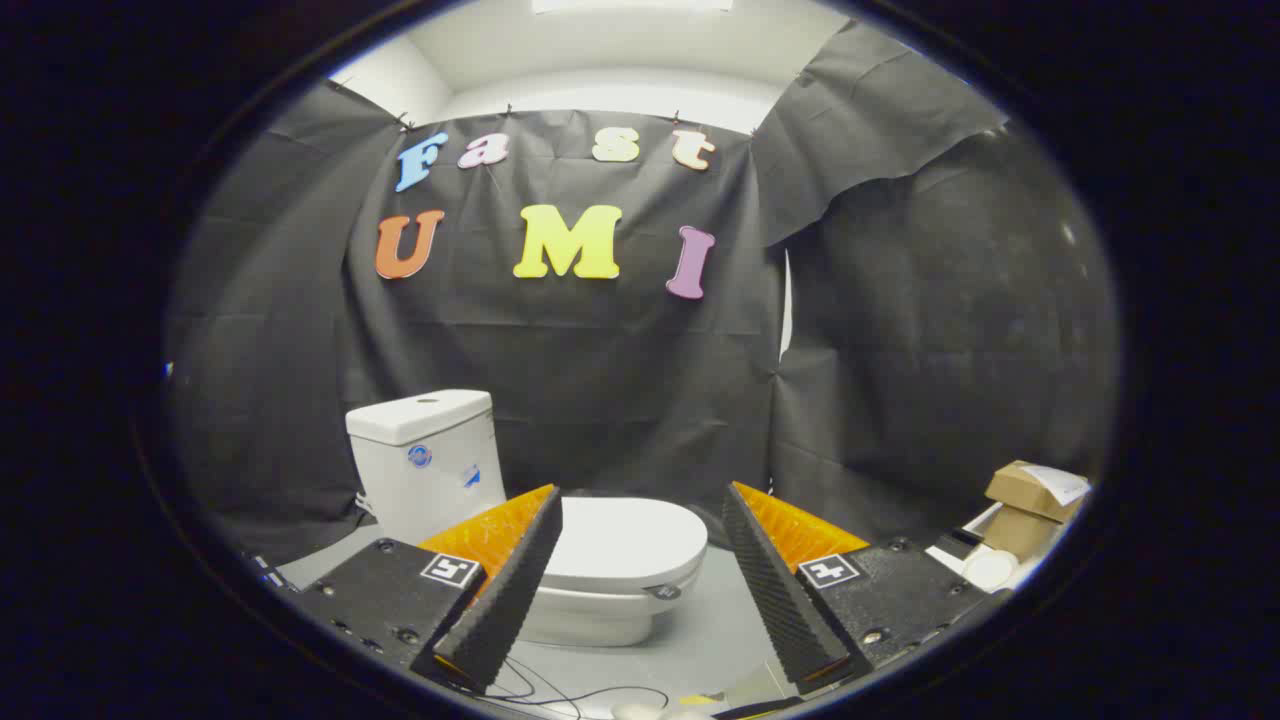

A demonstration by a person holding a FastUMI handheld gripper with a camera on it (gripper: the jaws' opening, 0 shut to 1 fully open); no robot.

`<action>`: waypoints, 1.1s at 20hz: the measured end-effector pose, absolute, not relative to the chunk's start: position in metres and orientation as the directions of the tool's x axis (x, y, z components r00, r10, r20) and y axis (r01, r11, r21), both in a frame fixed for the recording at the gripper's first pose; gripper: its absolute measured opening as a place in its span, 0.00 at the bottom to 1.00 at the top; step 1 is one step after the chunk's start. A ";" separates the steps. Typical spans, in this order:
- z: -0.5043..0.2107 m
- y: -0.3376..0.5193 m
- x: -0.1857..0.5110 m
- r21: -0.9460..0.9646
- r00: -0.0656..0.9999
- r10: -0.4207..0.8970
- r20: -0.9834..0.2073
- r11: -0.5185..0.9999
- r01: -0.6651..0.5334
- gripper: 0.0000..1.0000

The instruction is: Open the toilet lid.

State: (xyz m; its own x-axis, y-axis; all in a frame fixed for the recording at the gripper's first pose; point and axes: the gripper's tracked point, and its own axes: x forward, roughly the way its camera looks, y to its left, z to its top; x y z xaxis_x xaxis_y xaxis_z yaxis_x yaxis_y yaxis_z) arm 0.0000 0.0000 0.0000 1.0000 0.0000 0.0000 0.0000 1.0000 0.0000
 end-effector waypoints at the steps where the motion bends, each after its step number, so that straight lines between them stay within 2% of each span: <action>1: 0.000 -0.001 0.000 0.001 1.000 -0.001 -0.001 1.000 0.001 1.00; 14: 0.004 0.009 0.010 0.000 1.000 0.019 0.007 1.000 -0.019 1.00; 22: 0.016 0.000 0.045 0.045 0.999 0.020 0.027 0.999 -0.021 1.00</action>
